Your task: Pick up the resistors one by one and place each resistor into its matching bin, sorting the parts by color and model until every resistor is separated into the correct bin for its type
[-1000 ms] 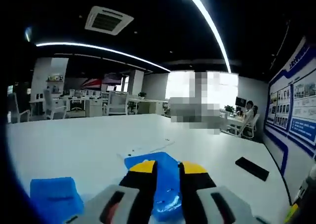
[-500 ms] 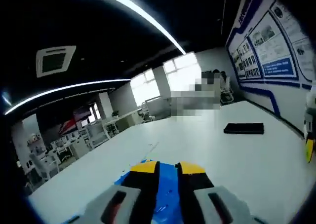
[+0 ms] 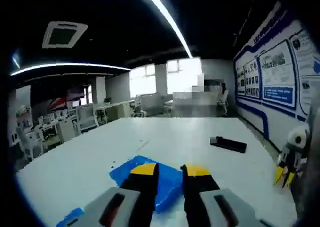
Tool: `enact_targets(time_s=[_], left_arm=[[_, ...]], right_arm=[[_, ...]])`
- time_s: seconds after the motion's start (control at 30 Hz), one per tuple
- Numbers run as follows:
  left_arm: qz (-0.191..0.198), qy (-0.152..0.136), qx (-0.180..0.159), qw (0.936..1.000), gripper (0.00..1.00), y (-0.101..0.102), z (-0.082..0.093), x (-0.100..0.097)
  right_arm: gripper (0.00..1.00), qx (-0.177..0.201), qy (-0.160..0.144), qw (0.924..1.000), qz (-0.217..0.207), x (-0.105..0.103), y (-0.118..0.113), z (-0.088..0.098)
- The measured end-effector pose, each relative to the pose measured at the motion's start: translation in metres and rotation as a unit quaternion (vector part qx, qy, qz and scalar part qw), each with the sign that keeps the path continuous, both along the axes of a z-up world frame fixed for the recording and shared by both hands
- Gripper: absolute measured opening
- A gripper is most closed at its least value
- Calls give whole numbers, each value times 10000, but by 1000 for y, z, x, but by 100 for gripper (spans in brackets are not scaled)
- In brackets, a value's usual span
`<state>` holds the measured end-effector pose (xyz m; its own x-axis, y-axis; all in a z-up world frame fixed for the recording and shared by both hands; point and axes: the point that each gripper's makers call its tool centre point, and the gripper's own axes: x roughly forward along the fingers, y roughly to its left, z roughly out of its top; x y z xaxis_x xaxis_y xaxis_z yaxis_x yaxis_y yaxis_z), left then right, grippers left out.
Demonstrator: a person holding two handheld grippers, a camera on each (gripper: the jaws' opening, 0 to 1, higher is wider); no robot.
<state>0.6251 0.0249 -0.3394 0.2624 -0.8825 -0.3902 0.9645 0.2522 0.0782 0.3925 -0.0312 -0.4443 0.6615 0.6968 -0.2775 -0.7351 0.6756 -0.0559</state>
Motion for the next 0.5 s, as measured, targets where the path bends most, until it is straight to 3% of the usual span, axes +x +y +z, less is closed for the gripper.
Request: enact_targets(time_s=[0.03,0.1,0.13,0.17,0.2,0.23,0.27,0.37,0.5], left_arm=[[-125,-50,658,9977,20,17,-12,-12],[-260,-202,749,9966,20,20,-15,-16],[-558,-503,1126,9908,20,32,-24,-27],[-943,-866,1655,9779,18,49,-35,-41],[-1341,-1208,2204,9586,18,67,-45,-56],[-1680,-1447,2649,9384,18,83,-54,-69],[-1896,-1507,2875,9267,18,93,-59,-80],[-1938,-1311,2838,9299,18,98,-65,-95],[-2057,-1417,3022,9199,18,99,-70,-94]], right_arm=[[21,-1,10,10000,4,0,0,-1],[21,8,40,10000,43,0,4,-4],[21,13,55,10000,62,1,6,-5],[21,18,70,9999,81,1,8,-6],[21,23,76,9999,115,1,10,-6],[21,24,77,9998,153,1,13,-7],[21,18,72,9998,199,2,16,-7],[21,-27,42,9995,319,2,24,-5],[21,-63,24,9994,354,3,26,-4]])
